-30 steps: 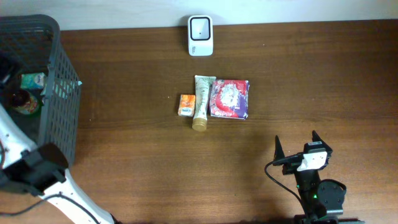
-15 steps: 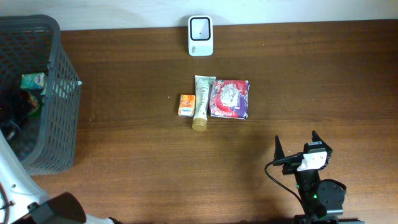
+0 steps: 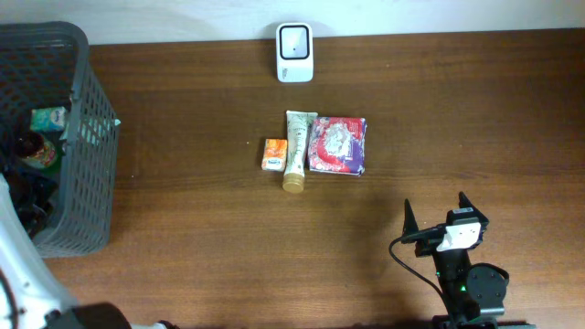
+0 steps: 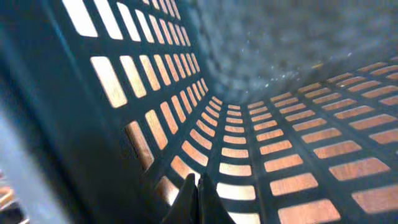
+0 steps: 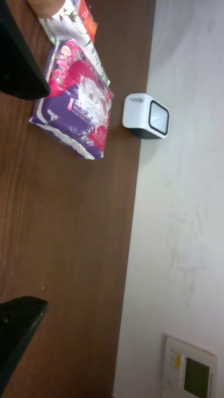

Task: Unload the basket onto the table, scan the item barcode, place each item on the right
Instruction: 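Reach the left gripper into the basket and grasp the green-lidded jar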

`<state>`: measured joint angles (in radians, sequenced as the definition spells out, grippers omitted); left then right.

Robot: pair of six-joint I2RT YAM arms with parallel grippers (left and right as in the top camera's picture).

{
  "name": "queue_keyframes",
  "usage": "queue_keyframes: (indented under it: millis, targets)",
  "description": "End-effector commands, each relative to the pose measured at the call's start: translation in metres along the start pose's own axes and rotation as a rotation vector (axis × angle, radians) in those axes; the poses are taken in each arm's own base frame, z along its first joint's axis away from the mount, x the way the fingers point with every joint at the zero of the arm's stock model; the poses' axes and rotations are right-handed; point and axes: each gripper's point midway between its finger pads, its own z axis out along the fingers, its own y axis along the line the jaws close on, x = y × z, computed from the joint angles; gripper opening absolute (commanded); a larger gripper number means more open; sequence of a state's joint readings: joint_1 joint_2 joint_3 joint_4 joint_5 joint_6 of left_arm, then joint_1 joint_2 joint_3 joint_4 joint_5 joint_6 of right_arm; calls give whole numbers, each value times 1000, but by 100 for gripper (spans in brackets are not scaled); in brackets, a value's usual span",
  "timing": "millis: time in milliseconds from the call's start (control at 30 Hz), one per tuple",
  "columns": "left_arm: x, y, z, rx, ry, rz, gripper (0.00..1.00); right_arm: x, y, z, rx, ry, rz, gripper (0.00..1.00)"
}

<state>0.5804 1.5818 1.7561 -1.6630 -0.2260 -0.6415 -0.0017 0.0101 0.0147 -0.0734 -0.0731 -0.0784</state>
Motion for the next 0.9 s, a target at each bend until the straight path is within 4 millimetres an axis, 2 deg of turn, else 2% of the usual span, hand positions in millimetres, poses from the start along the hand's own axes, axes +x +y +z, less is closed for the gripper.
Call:
queue_keyframes:
  millis: [0,167,233,300,400,467,500,533,567,667,767,833,867]
  targets:
    - [28,22,-2,-8,18,-22,0,4,-1,0,6,5,5,98]
    - [42,25,-13,62,7,-32,0,4,-1,0,6,5,5,99]
    - [39,27,-18,73,-29,-40,0,4,-1,0,6,5,5,99]
    - [29,21,-21,105,-81,-53,2,4,-1,0,6,5,5,99]
    - [-7,-1,-29,202,-221,-90,18,4,-1,0,6,5,5,99]
    - [-33,-18,-41,285,-327,-118,41,4,-1,0,6,5,5,99]
    - [-44,-24,-47,318,-369,-129,54,4,-1,0,6,5,5,99]
    - [-58,-31,-56,362,-430,-143,73,4,-1,0,6,5,5,99]
    - [-72,-39,-67,402,-498,-130,86,4,-1,0,6,5,5,99]
    - [-98,-59,-98,504,-647,-45,100,4,-1,0,6,5,5,99]
    - [-121,-72,-110,552,-731,-60,99,4,-1,0,6,5,5,99]
    - [-142,-89,-102,536,-779,10,99,4,-1,0,6,5,5,99]
    - [-151,-101,-85,498,-779,81,99,4,-1,0,6,5,5,99]
